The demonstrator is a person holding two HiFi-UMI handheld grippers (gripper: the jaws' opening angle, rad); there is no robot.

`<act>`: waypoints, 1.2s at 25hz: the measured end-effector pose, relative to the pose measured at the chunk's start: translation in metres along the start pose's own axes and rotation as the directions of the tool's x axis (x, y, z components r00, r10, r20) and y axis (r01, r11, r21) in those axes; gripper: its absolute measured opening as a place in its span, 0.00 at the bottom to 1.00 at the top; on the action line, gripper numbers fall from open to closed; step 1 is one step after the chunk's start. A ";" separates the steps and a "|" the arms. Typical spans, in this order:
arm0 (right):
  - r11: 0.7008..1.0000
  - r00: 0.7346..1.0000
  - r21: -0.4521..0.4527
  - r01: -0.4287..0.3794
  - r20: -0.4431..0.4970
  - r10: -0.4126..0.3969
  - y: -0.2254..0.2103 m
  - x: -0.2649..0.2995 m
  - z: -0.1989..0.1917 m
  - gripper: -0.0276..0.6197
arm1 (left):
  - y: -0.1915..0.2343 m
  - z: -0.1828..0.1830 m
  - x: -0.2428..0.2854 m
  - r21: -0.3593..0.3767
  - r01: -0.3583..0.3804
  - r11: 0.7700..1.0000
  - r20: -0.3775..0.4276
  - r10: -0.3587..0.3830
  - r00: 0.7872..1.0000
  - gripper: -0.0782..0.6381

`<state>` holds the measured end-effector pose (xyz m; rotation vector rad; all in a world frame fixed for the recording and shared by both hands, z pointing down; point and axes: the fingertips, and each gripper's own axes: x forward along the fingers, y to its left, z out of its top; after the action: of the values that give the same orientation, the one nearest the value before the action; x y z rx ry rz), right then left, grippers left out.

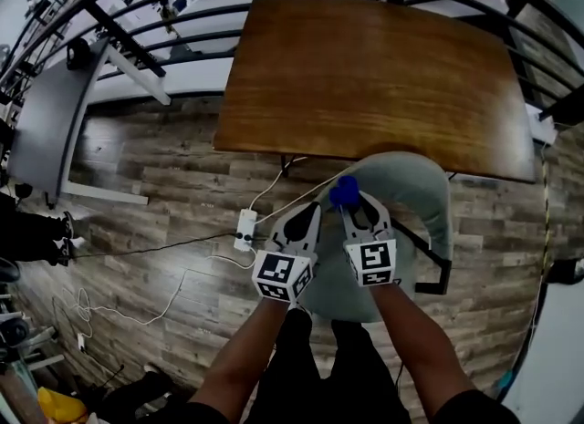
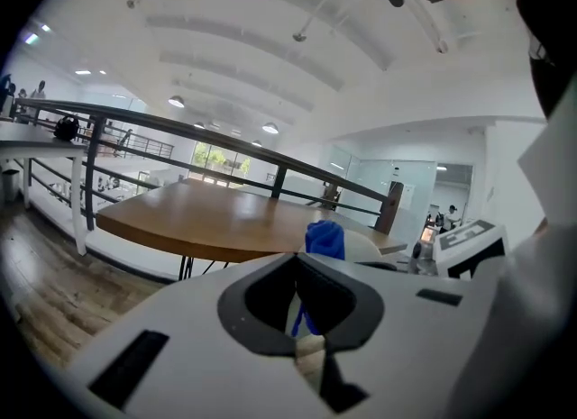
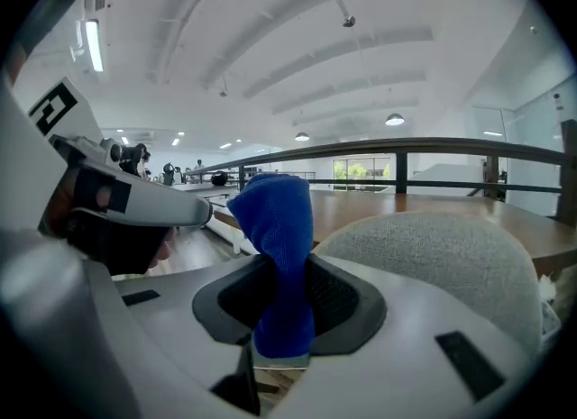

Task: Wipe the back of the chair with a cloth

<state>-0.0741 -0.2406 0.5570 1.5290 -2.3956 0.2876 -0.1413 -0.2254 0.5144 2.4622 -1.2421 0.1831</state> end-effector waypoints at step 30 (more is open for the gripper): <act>0.985 0.985 0.011 0.174 -0.016 -0.174 -0.083 0.014 -0.008 0.20 | -0.026 -0.020 0.048 0.106 0.098 0.989 -0.055 -0.093 0.994 0.12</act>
<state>-0.0031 -0.2844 0.5704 1.7221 -2.2338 0.2752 -0.0906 -0.2395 0.5387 2.5865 -1.1182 0.2921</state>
